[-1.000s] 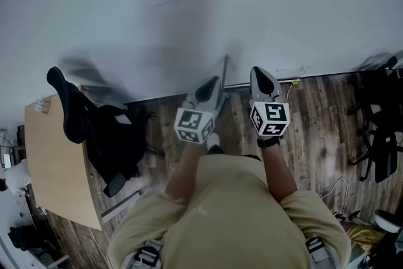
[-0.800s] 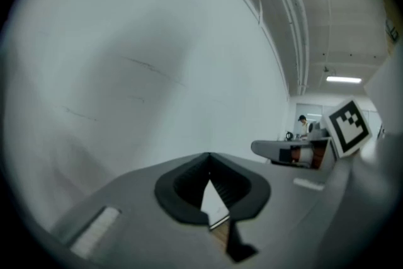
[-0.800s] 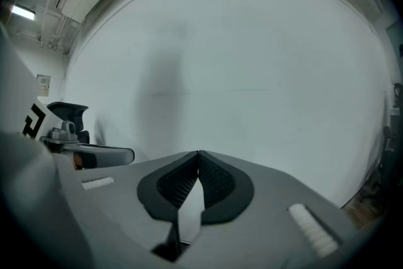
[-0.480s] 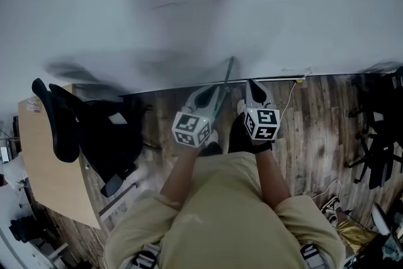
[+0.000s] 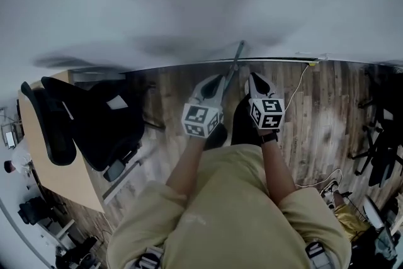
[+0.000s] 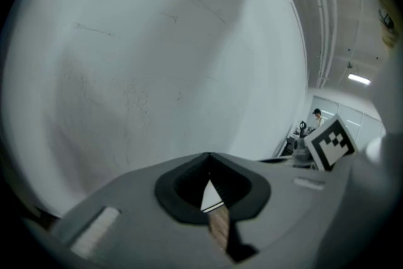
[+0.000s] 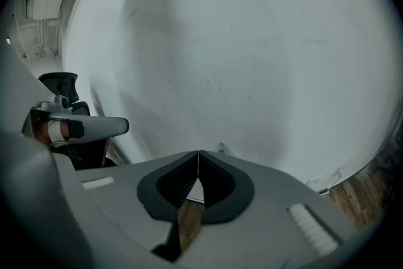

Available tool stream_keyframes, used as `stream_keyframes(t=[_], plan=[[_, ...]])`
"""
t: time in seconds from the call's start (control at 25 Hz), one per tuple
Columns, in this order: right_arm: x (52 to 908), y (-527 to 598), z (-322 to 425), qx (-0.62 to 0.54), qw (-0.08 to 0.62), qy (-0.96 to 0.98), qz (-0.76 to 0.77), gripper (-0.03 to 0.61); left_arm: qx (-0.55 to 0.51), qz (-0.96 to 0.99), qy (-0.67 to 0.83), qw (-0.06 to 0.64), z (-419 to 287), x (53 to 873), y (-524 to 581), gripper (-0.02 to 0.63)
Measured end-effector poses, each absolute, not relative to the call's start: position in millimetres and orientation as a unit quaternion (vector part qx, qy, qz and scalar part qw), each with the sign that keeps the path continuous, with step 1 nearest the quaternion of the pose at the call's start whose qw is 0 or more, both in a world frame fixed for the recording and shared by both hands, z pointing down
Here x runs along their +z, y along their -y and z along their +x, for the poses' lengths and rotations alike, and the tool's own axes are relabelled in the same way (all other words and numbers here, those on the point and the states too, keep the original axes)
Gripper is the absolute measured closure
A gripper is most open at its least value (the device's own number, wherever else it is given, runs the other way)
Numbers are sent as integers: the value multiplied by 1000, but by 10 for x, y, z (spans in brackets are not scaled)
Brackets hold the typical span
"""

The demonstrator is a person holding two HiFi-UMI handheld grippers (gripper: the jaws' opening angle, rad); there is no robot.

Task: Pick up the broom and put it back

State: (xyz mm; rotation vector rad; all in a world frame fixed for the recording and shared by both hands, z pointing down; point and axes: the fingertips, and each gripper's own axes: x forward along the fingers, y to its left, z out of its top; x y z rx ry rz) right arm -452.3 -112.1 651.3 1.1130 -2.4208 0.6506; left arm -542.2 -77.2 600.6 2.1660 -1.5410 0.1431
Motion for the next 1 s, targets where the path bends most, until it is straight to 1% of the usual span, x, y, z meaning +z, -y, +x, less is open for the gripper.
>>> stream_keyframes(t=[0.16, 0.32, 0.52, 0.64, 0.76, 0.84, 1.0], plan=[[6833, 1207, -4582, 249, 215, 863, 382, 551, 73, 772, 588, 231, -5528, 6189, 876, 611], [7158, 1273, -4629, 274, 223, 859, 372, 549, 87, 759, 599, 240, -5584, 6415, 931, 611], [7565, 1356, -4656, 304, 232, 841, 381, 525, 72, 757, 594, 262, -5579, 6668, 972, 611], [7749, 1432, -4741, 308, 226, 843, 380, 534, 64, 755, 594, 270, -5607, 6779, 1014, 611], [7982, 1513, -4803, 315, 236, 839, 376, 532, 60, 754, 595, 271, -5645, 6880, 1070, 611], [8155, 1567, -4809, 324, 243, 834, 376, 501, 60, 753, 597, 271, -5658, 6952, 1102, 611], [8447, 1726, -4869, 319, 250, 834, 374, 405, 62, 752, 598, 271, -5716, 7097, 1183, 611]])
